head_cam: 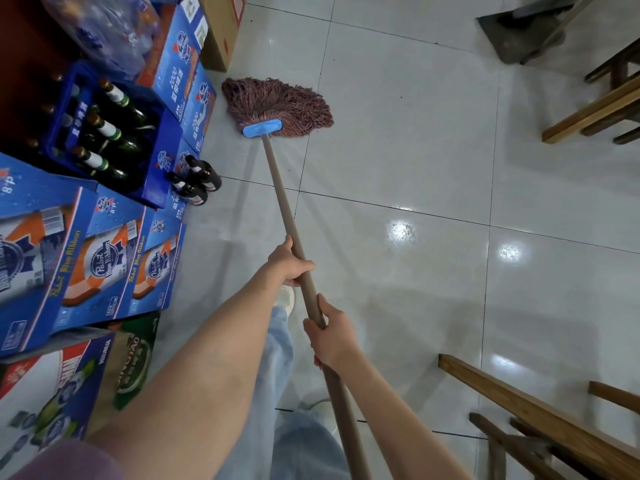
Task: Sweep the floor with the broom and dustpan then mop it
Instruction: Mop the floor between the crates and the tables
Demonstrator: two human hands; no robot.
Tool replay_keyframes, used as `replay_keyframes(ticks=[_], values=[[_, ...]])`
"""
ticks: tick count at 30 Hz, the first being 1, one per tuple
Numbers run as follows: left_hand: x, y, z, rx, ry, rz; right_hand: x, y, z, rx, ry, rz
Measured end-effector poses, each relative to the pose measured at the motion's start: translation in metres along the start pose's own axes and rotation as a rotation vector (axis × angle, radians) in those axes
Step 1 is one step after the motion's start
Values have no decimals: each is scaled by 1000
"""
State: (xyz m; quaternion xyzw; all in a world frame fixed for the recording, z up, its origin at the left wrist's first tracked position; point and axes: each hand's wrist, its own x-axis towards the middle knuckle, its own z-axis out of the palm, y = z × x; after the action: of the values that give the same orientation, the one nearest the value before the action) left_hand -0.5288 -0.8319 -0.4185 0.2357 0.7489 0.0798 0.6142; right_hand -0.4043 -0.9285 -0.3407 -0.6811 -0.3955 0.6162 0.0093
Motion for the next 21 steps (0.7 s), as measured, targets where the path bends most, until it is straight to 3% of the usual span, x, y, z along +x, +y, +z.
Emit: replay_keyframes(ticks=[21], values=[[-68, -76, 54, -42, -7, 59, -76, 80, 19, -76, 71, -75]])
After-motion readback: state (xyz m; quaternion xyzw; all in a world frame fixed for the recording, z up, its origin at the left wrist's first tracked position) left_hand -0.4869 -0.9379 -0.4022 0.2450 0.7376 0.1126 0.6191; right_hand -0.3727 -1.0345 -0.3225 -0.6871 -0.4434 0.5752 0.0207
